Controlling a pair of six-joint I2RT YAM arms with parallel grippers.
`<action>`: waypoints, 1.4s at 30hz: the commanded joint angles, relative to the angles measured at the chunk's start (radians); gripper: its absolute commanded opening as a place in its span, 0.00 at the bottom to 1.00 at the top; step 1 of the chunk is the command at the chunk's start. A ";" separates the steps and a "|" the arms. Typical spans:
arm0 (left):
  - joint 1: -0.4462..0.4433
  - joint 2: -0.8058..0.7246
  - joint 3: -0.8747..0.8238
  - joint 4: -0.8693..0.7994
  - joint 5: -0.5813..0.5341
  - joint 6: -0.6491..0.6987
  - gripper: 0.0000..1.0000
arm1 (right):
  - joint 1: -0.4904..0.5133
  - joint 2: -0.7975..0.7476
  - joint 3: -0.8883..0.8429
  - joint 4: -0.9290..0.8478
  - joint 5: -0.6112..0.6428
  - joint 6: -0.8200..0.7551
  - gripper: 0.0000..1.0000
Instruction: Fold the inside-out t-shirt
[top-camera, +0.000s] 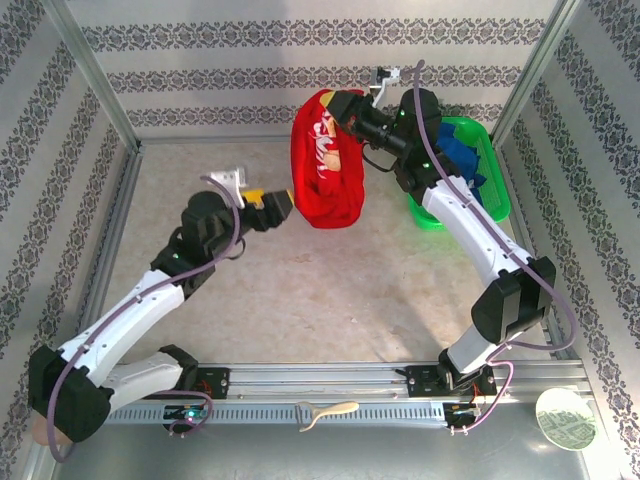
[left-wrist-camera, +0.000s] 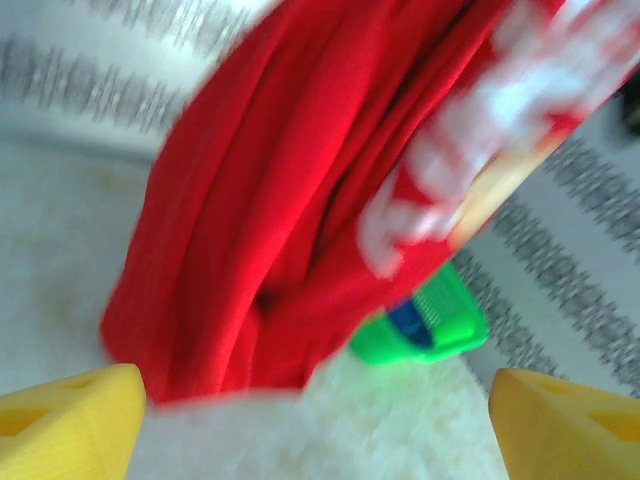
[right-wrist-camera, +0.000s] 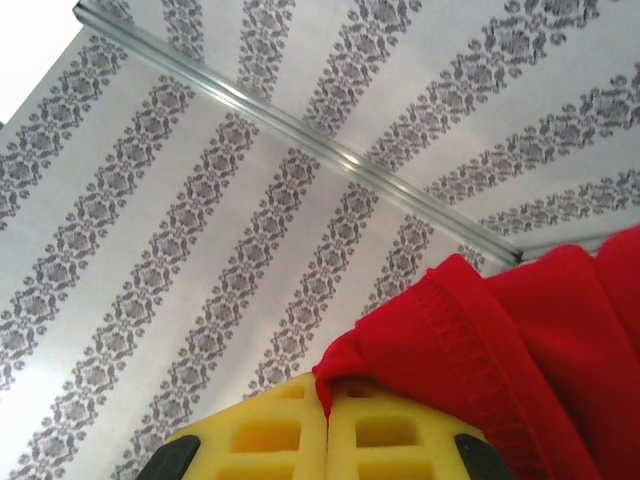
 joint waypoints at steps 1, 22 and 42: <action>0.014 0.097 0.093 -0.120 0.004 0.118 0.89 | 0.002 -0.038 -0.044 0.093 -0.091 -0.014 0.00; 0.202 0.455 0.276 0.087 0.414 0.058 0.00 | -0.056 -0.140 -0.199 0.153 -0.096 0.051 0.00; 0.346 0.565 0.404 1.322 0.960 -1.078 0.00 | -0.100 0.021 -0.374 0.055 0.087 -0.137 0.59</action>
